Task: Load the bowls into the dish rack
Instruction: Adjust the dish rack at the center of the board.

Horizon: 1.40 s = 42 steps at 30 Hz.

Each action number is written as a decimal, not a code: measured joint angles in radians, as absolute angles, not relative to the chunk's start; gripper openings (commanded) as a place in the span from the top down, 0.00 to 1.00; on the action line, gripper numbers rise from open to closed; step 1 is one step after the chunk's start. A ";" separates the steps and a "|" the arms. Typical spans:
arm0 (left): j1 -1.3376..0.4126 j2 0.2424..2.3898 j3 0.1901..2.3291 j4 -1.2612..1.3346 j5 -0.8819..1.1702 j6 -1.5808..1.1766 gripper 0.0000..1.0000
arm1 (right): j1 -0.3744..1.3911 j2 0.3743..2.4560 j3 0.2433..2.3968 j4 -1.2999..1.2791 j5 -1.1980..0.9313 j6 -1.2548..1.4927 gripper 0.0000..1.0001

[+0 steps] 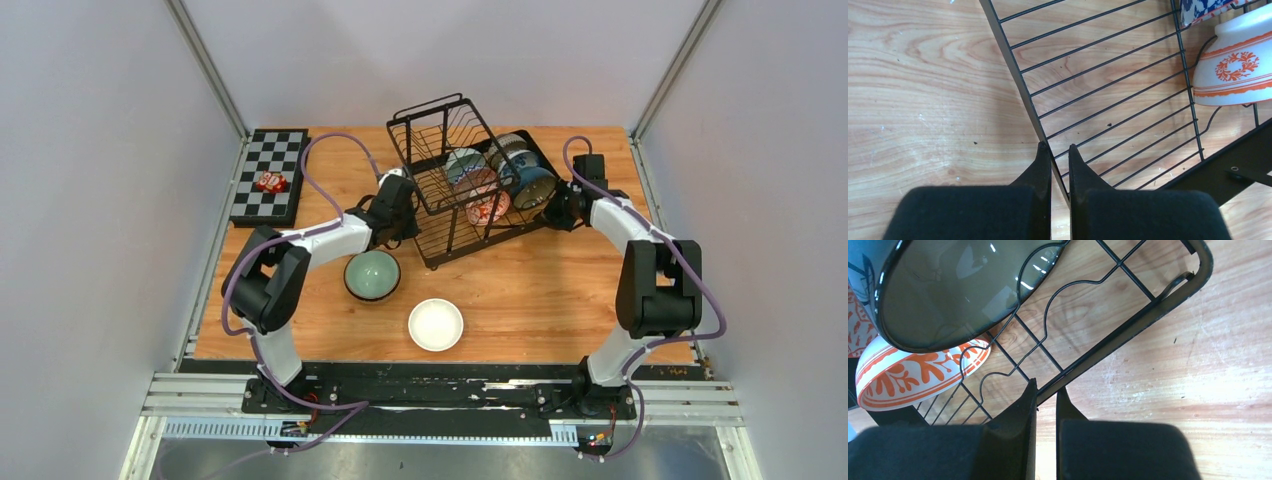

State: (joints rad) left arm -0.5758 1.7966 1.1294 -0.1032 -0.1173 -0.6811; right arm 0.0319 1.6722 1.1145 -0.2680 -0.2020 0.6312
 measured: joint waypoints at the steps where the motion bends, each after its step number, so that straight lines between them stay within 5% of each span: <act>1: -0.581 1.793 1.123 -0.099 -0.123 -0.691 1.00 | 0.027 1.679 1.123 -0.272 -0.209 0.622 0.97; 12: -0.635 1.700 1.091 -0.183 -0.055 -0.605 0.62 | 0.017 1.695 1.141 -0.245 -0.212 0.545 0.74; 23: -0.573 1.589 1.046 -0.246 -0.005 -0.534 0.54 | 0.018 1.541 1.026 -0.170 -0.226 0.478 0.46; 31: -0.453 1.485 1.049 -0.179 -0.028 -0.488 0.47 | 0.019 1.317 0.875 -0.123 -0.252 0.515 0.40; 42: -0.318 1.619 1.126 -0.118 0.035 -0.451 0.35 | 0.067 1.022 0.649 -0.100 -0.262 0.609 0.39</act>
State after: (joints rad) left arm -0.3180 1.6192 1.1255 -0.1181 0.0349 -0.4515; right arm 0.0669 1.0222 0.6487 -0.1001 -0.2623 0.6086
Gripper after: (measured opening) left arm 0.623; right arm 0.611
